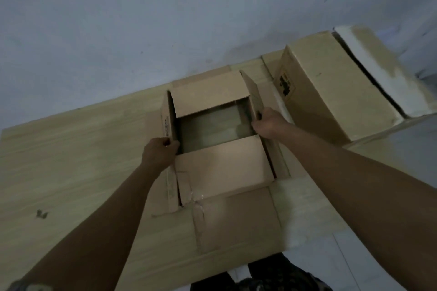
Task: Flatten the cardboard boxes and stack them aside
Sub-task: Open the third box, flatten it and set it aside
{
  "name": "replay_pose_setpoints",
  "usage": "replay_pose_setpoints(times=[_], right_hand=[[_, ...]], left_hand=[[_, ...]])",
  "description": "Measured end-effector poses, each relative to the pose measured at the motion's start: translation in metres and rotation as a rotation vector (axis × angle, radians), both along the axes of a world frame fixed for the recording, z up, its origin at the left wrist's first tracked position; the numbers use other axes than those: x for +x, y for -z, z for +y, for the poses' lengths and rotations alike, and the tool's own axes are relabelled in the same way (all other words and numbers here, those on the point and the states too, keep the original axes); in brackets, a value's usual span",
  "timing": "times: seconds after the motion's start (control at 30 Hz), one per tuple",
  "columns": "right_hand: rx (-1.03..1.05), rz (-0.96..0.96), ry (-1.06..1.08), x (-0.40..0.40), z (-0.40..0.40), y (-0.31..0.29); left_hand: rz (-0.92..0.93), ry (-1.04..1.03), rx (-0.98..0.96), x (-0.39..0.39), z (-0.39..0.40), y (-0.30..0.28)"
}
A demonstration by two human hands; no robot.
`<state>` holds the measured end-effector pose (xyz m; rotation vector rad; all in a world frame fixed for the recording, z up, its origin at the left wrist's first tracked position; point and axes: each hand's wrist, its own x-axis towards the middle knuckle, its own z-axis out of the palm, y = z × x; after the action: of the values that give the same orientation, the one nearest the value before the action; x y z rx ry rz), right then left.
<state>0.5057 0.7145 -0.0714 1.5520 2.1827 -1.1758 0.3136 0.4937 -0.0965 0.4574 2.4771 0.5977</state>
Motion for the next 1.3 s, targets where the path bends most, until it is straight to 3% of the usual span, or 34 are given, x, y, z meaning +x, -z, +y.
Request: replay_pose_setpoints(times=[0.07,0.17,0.23,0.3,0.4,0.5,0.57,0.7,0.87,1.07,1.3], right_hand=[[0.100,-0.006,0.028,-0.002,-0.015,-0.001],[0.500,-0.042,0.020,-0.004,-0.043,0.005],[0.705,-0.005,-0.066,-0.007,-0.059,0.006],[0.723,0.057,-0.171,-0.014,-0.071,-0.002],[0.675,-0.009,-0.373,-0.028,-0.089,-0.019],[0.544,-0.101,-0.421,-0.035,-0.099,-0.034],[0.502,-0.140,-0.416,-0.033,-0.103,-0.044],[0.487,-0.199,-0.433,-0.029,-0.106,-0.071],[0.282,-0.372,-0.502,-0.018,-0.109,-0.100],[-0.160,-0.477,-0.501,-0.003,-0.117,-0.097],[-0.262,-0.469,-0.553,0.018,-0.145,-0.057]], left_hand=[[0.101,0.018,-0.076,-0.004,0.003,-0.007],[0.352,0.118,-0.127,-0.004,0.014,-0.020],[0.540,0.322,0.021,-0.006,0.023,-0.023],[0.683,0.559,0.216,-0.010,0.035,-0.025],[0.755,0.927,0.384,-0.013,0.054,-0.025],[0.602,1.118,0.310,-0.009,0.068,-0.021],[0.623,1.114,0.318,-0.008,0.072,-0.016],[0.928,1.021,0.315,-0.010,0.078,-0.020],[0.965,0.930,0.209,-0.029,0.098,-0.031],[0.857,0.855,0.076,-0.059,0.133,-0.033],[0.595,0.881,-0.069,-0.081,0.154,-0.011]])
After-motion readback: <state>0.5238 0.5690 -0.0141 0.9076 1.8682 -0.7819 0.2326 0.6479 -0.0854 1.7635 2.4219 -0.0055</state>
